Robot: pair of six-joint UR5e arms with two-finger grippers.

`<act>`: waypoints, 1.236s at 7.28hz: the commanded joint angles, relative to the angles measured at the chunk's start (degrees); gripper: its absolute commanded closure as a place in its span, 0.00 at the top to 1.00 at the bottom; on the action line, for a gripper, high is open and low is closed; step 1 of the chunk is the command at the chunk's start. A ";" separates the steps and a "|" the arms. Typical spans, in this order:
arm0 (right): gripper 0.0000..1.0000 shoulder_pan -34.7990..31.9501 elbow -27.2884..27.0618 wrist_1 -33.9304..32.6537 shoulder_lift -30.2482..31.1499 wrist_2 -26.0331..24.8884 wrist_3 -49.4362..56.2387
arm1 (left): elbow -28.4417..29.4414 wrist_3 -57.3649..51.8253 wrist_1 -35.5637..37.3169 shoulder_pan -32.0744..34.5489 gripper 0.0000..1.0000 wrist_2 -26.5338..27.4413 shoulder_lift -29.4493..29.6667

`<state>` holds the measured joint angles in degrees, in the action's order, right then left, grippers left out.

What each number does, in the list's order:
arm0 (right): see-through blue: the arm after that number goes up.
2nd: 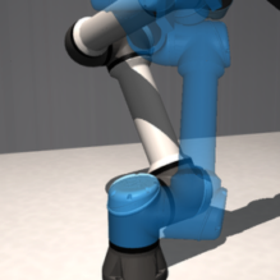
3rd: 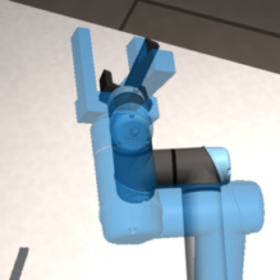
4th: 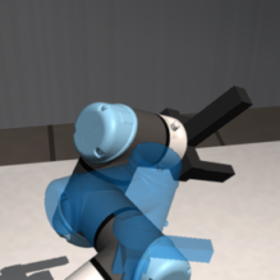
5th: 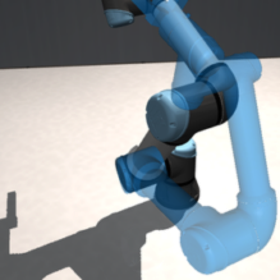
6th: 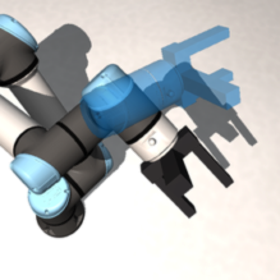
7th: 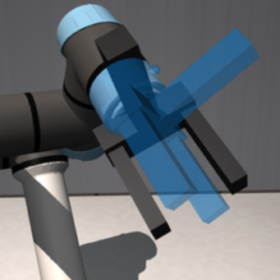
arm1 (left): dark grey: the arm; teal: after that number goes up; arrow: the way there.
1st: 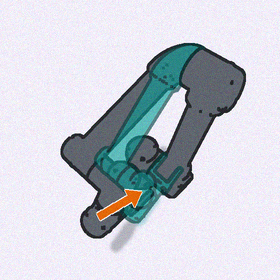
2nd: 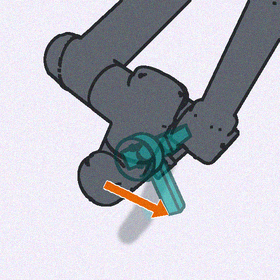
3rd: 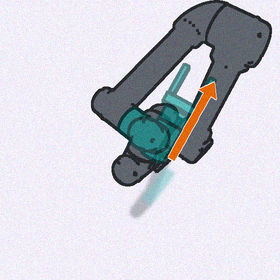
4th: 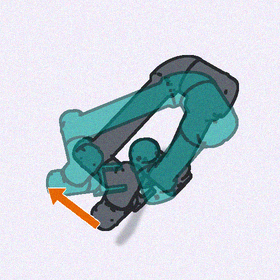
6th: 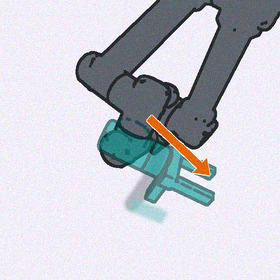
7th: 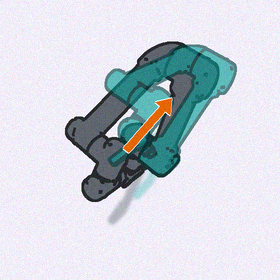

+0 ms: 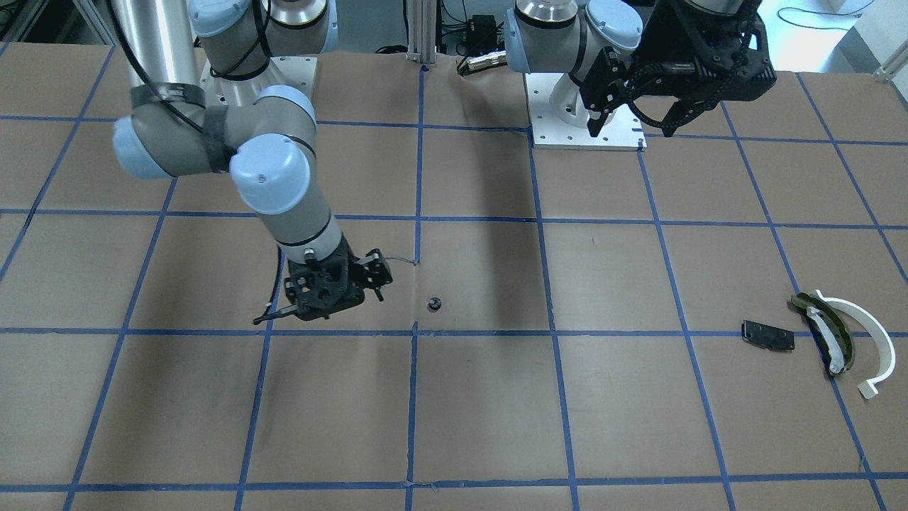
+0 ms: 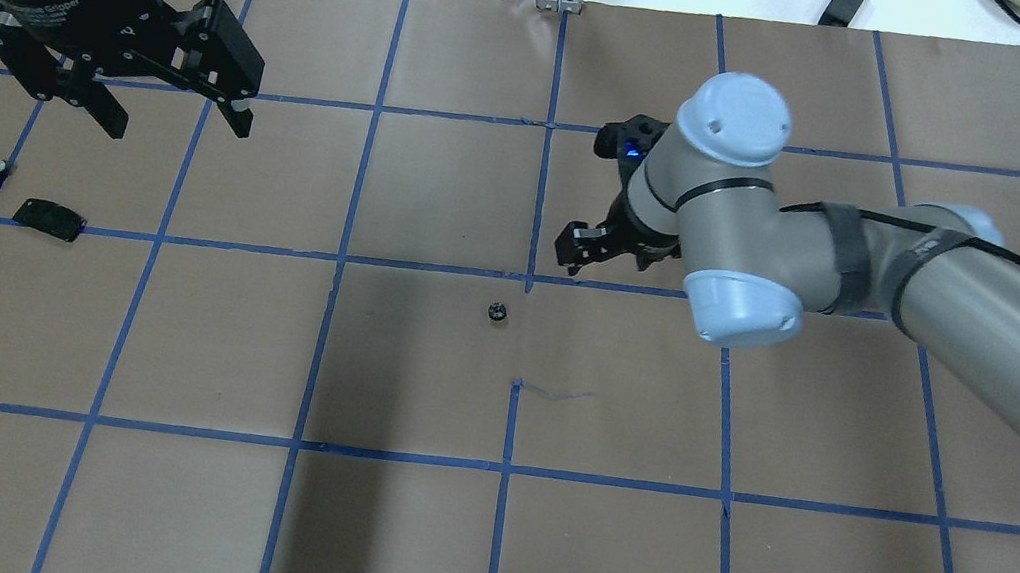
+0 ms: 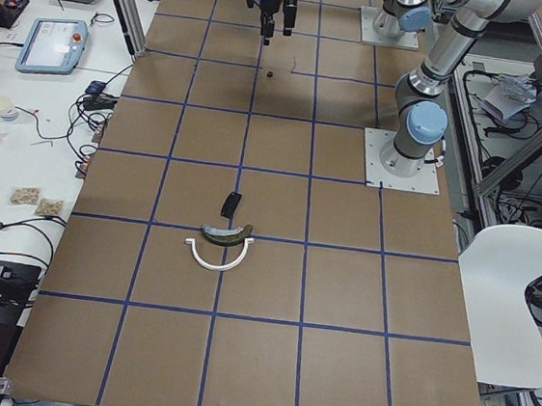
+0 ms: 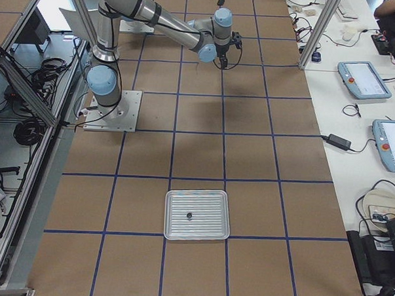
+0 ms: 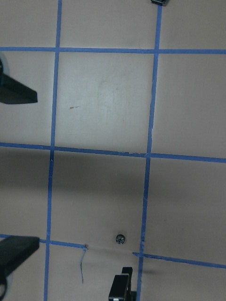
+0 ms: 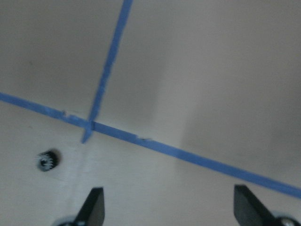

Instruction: Place bearing gear from tray to pile

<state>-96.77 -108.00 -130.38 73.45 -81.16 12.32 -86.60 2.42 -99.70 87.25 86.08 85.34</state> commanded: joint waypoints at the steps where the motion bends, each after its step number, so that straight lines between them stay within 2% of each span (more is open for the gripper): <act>1: 1.00 13.65 -0.37 8.55 7.38 -5.30 26.27 | -2.24 -0.30 6.21 1.50 1.00 -3.45 4.36; 2: 1.00 20.76 -0.46 7.69 8.36 -8.37 35.93 | -3.47 1.35 12.11 6.56 1.00 -3.72 7.52; 4: 1.00 35.88 -1.16 6.99 8.03 -7.35 55.02 | -6.28 10.65 22.93 12.91 1.00 -3.81 15.08; 5: 1.00 43.43 -1.33 6.81 7.85 -7.26 64.32 | -8.73 14.07 30.89 18.16 1.00 -3.55 18.86; 6: 1.00 51.25 -1.16 7.41 7.59 -5.26 72.94 | -9.54 22.02 39.76 21.70 1.00 -3.20 22.98; 8: 1.00 61.21 0.49 5.24 3.92 -4.36 81.77 | -10.94 22.90 41.25 23.05 1.00 -3.28 26.88; 9: 1.00 64.13 3.90 4.18 1.11 -3.32 85.47 | -12.78 22.20 41.69 22.96 1.00 -3.02 26.89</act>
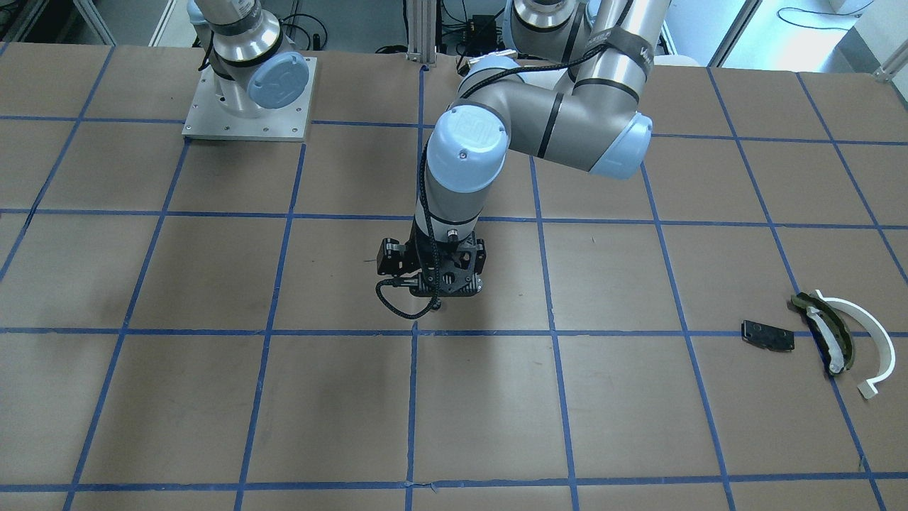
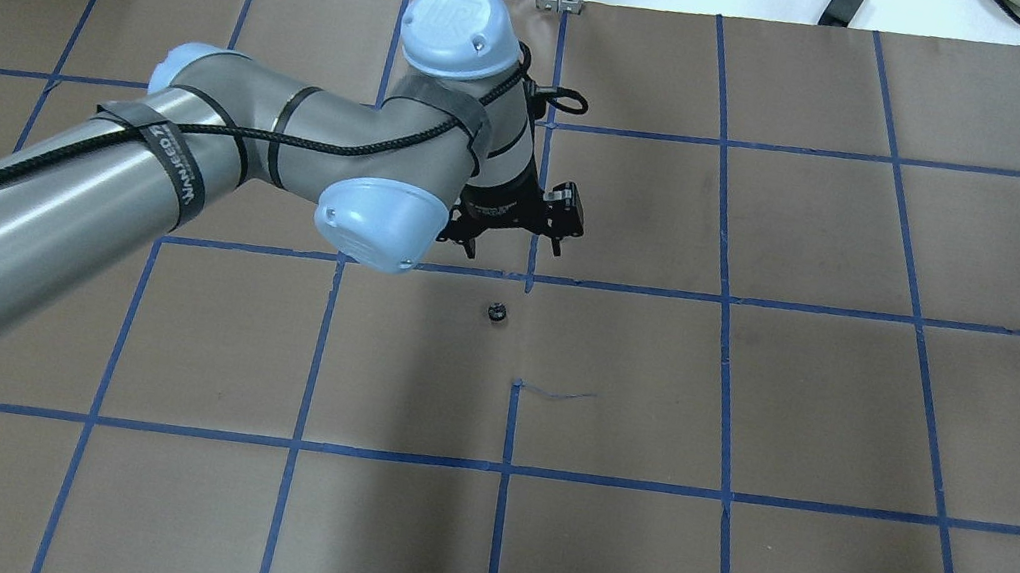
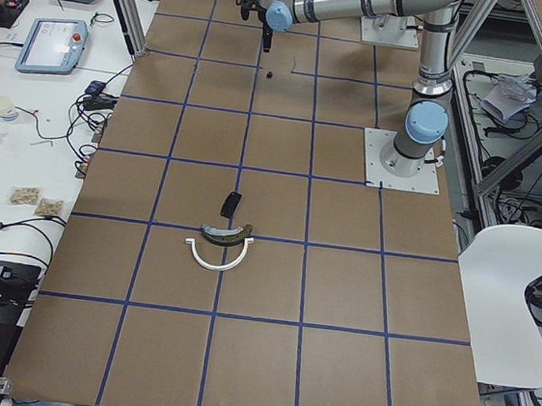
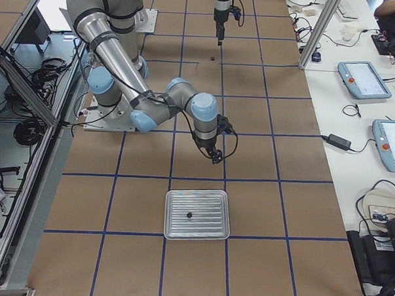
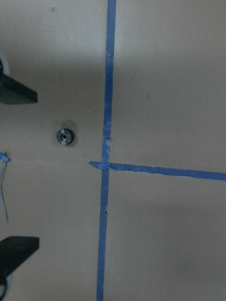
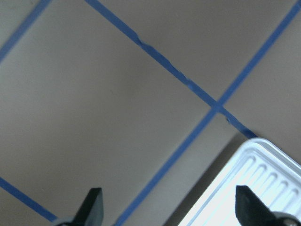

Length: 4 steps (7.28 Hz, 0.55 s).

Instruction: Place bearing gear from tray to pile

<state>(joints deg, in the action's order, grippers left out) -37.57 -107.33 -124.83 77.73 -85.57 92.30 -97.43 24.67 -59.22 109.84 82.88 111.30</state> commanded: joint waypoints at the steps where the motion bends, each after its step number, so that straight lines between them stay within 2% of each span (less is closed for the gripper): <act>1: 1.00 6.53 6.49 -1.29 -6.85 1.02 8.65 | -3.27 -0.06 1.30 0.38 1.00 0.52 1.71; 3: 1.00 10.22 8.27 -1.99 -14.16 0.66 16.82 | -2.94 2.73 2.60 0.38 0.97 0.44 5.04; 4: 1.00 10.32 8.37 -4.17 -15.93 0.49 17.29 | -3.37 3.18 5.14 0.38 0.98 0.53 7.24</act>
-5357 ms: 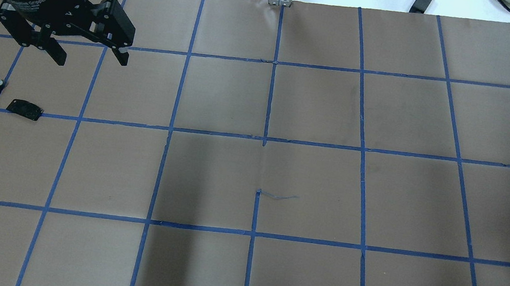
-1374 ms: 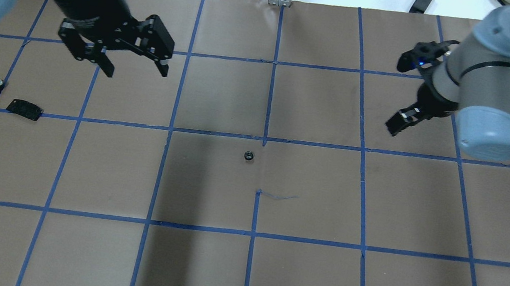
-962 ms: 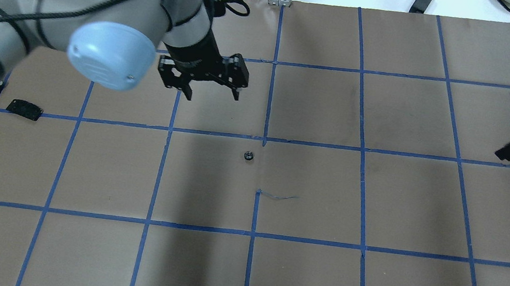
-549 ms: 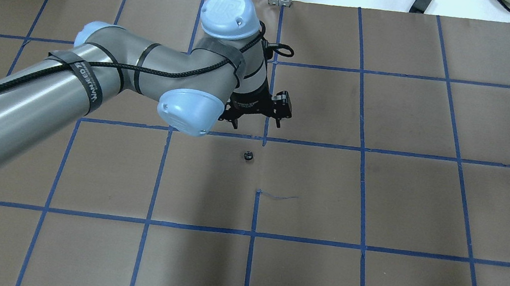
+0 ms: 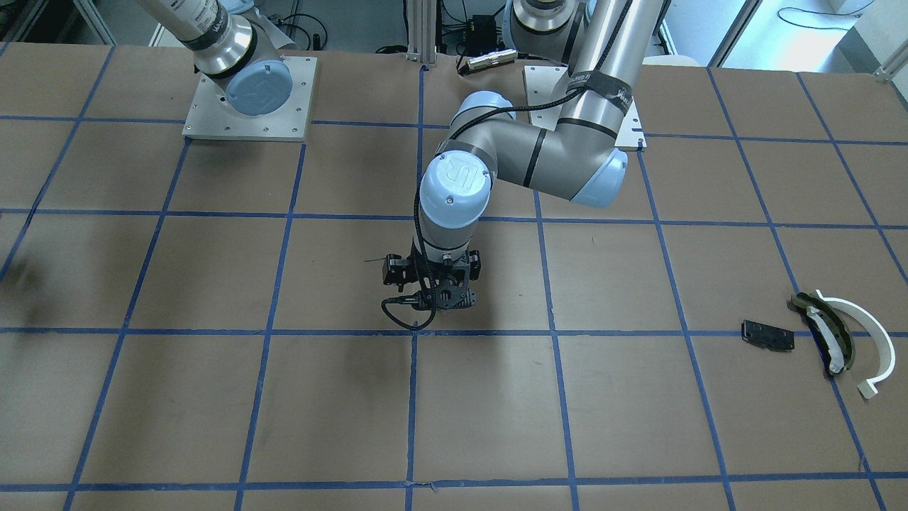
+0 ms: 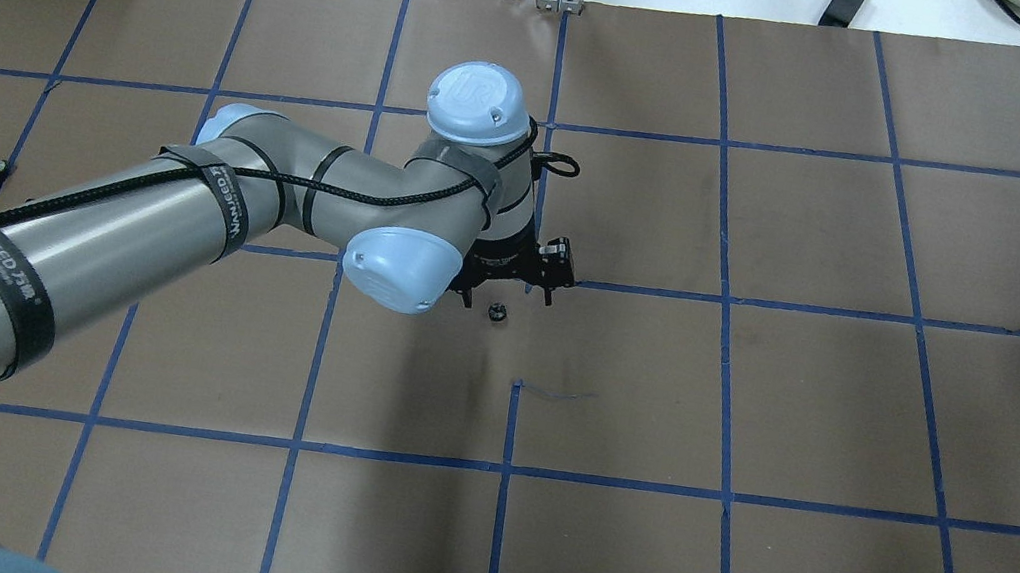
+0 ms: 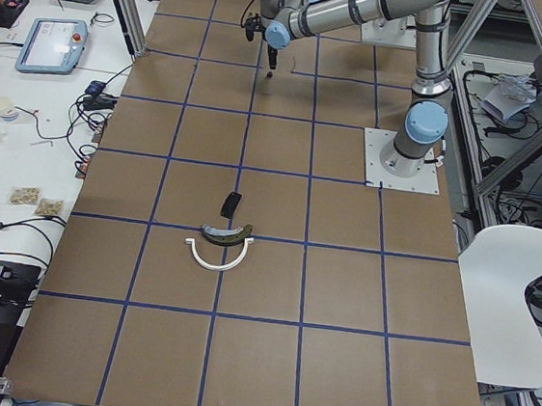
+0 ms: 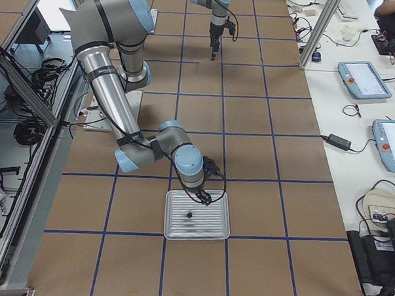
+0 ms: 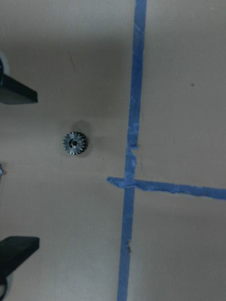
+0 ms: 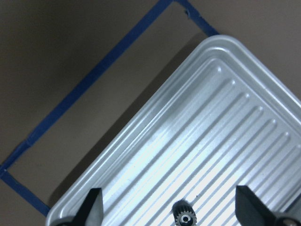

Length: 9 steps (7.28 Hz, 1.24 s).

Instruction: Place bearing gear from tray to pile

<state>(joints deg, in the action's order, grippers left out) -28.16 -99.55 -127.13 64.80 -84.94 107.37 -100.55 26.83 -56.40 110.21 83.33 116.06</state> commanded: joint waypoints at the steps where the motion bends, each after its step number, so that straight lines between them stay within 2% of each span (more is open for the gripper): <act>1: 0.94 1.00 0.41 -6.07 -4.66 -0.40 2.31 | -0.26 1.12 3.22 0.09 0.98 -0.01 3.55; 2: 0.91 1.18 0.58 -7.06 -5.46 -1.53 4.23 | -0.44 0.86 3.05 0.18 0.97 -0.01 3.56; 3: 0.89 1.44 0.58 -7.07 -5.65 -1.55 4.34 | -0.44 0.85 3.14 0.18 0.91 0.07 3.74; 4: 0.84 1.53 0.76 -7.68 -5.82 -1.81 5.03 | -0.79 1.03 3.05 0.18 0.74 -0.01 3.91; 5: 0.82 1.62 1.28 -8.82 -6.00 -2.16 8.00 | -1.23 0.86 3.23 0.18 0.70 -0.01 3.83; 6: 0.78 1.88 1.29 -8.92 -6.96 -2.07 8.29 | -1.23 0.42 3.23 0.09 0.36 -0.01 3.83; 7: 0.64 2.58 1.72 -9.79 -8.44 -1.99 9.51 | -1.23 0.59 3.31 0.09 0.25 -0.01 3.83; 8: 0.51 2.59 1.38 -9.89 -8.63 -2.07 9.43 | -1.06 0.16 3.31 0.00 0.00 -0.10 3.56; 9: 0.28 2.59 1.64 -9.97 -8.29 -2.07 9.52 | -0.88 0.06 3.31 0.00 0.00 -0.10 3.56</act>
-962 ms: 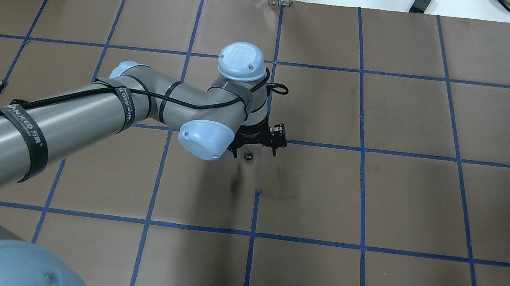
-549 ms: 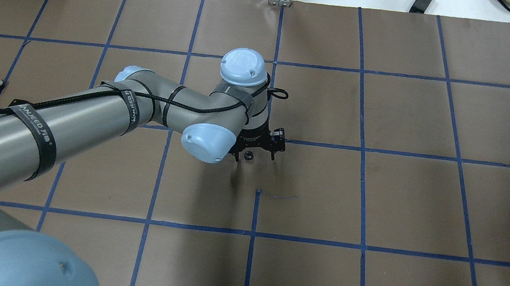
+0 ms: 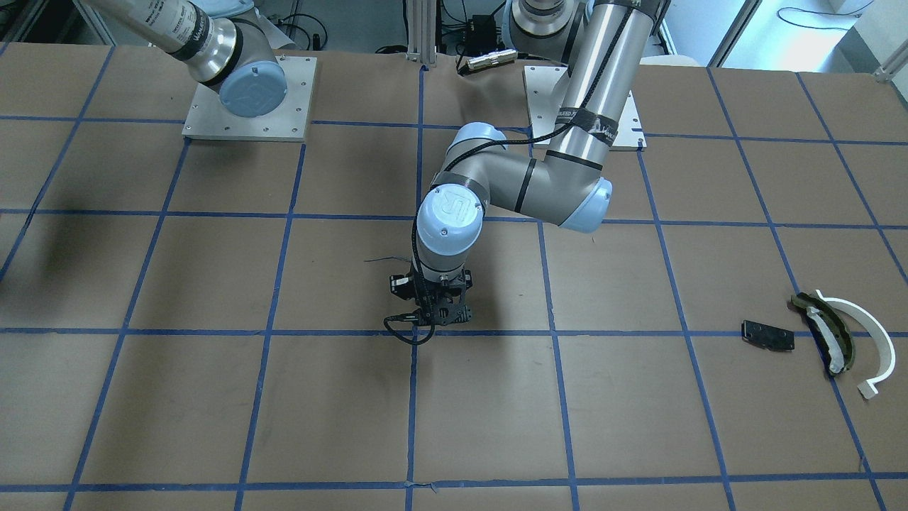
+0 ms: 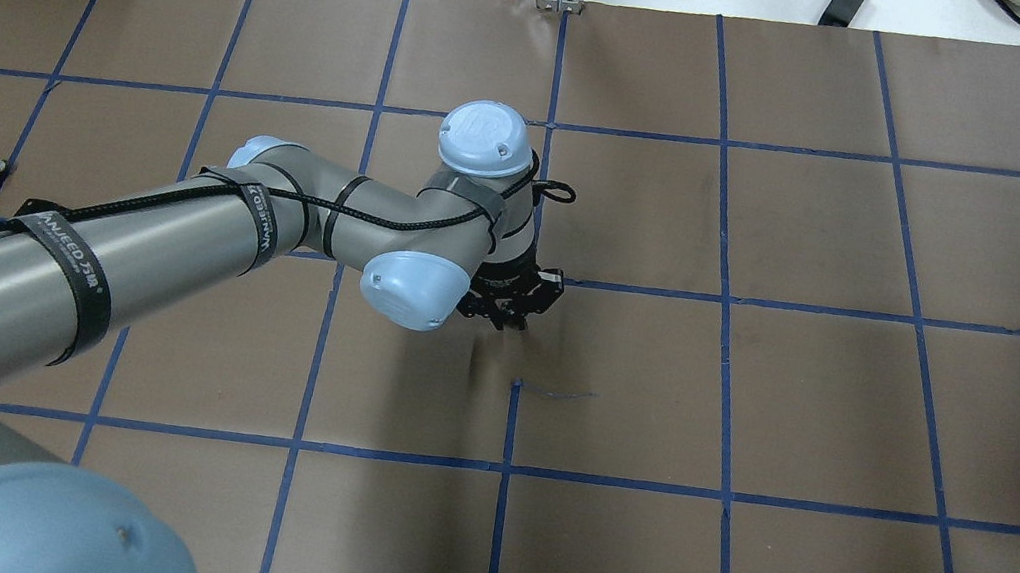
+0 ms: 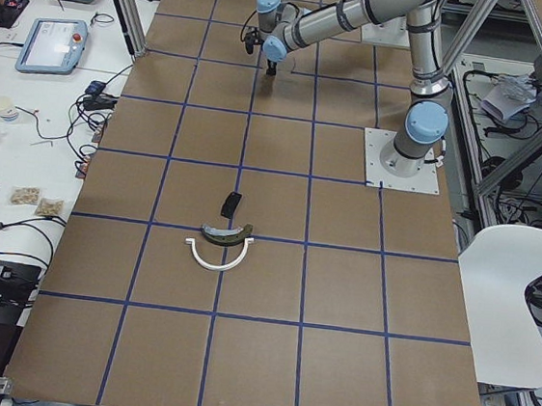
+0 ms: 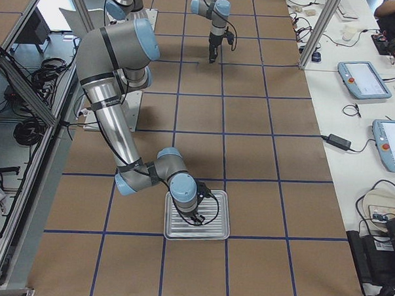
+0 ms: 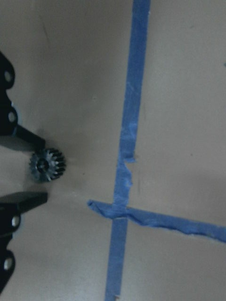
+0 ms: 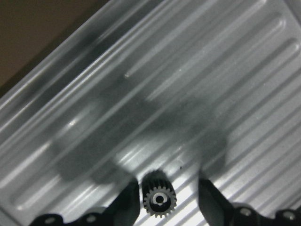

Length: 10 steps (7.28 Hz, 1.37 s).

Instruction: Place bearing gear from tray to pile

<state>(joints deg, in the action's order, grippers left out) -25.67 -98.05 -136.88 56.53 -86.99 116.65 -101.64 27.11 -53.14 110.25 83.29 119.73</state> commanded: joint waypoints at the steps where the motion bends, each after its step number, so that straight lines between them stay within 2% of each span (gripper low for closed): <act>1: 0.15 0.09 0.22 -0.14 0.33 -0.11 0.24 | 0.56 -0.56 0.05 -0.21 0.00 0.03 -0.29; 2: 0.05 0.09 0.22 0.12 0.42 -0.20 0.16 | 0.91 -2.22 -0.04 -0.82 0.00 0.12 -1.60; 3: 0.00 0.01 0.22 0.90 0.69 -1.94 -0.11 | 1.00 -3.71 -0.04 -2.31 0.00 0.21 -2.57; 4: 0.00 -0.69 -0.04 1.26 2.60 -2.57 -0.37 | 0.83 -3.73 -0.12 -3.36 0.00 0.03 -3.10; 5: 0.00 -1.92 -0.30 6.14 6.71 -2.92 -2.72 | 0.39 -5.99 -0.91 -4.68 0.00 0.21 -4.23; 6: 0.00 -5.50 -0.39 10.27 9.02 -3.10 -7.79 | -0.22 -12.02 -2.48 -10.35 0.00 0.30 -5.64; 7: 0.00 -10.75 -1.26 13.36 10.69 -6.32 -11.84 | -0.32 -18.60 -4.15 -17.98 0.00 0.56 -7.91; 8: 0.00 -16.63 -3.88 17.31 14.62 -8.18 -19.80 | -0.93 -24.32 -7.04 -24.32 0.00 7.87 -9.42; 9: 0.00 -22.09 -8.26 19.17 19.01 -7.76 -31.19 | -2.24 -31.43 -7.07 -30.38 0.00 14.47 -10.13; 10: 0.00 -28.32 -12.30 18.58 21.49 -7.85 -40.62 | -4.86 -37.85 -6.63 -36.36 0.00 15.66 -11.70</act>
<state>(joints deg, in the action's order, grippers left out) -46.52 -105.51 -119.10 74.14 -94.55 88.05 -103.98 -2.54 -59.67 81.53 95.06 109.75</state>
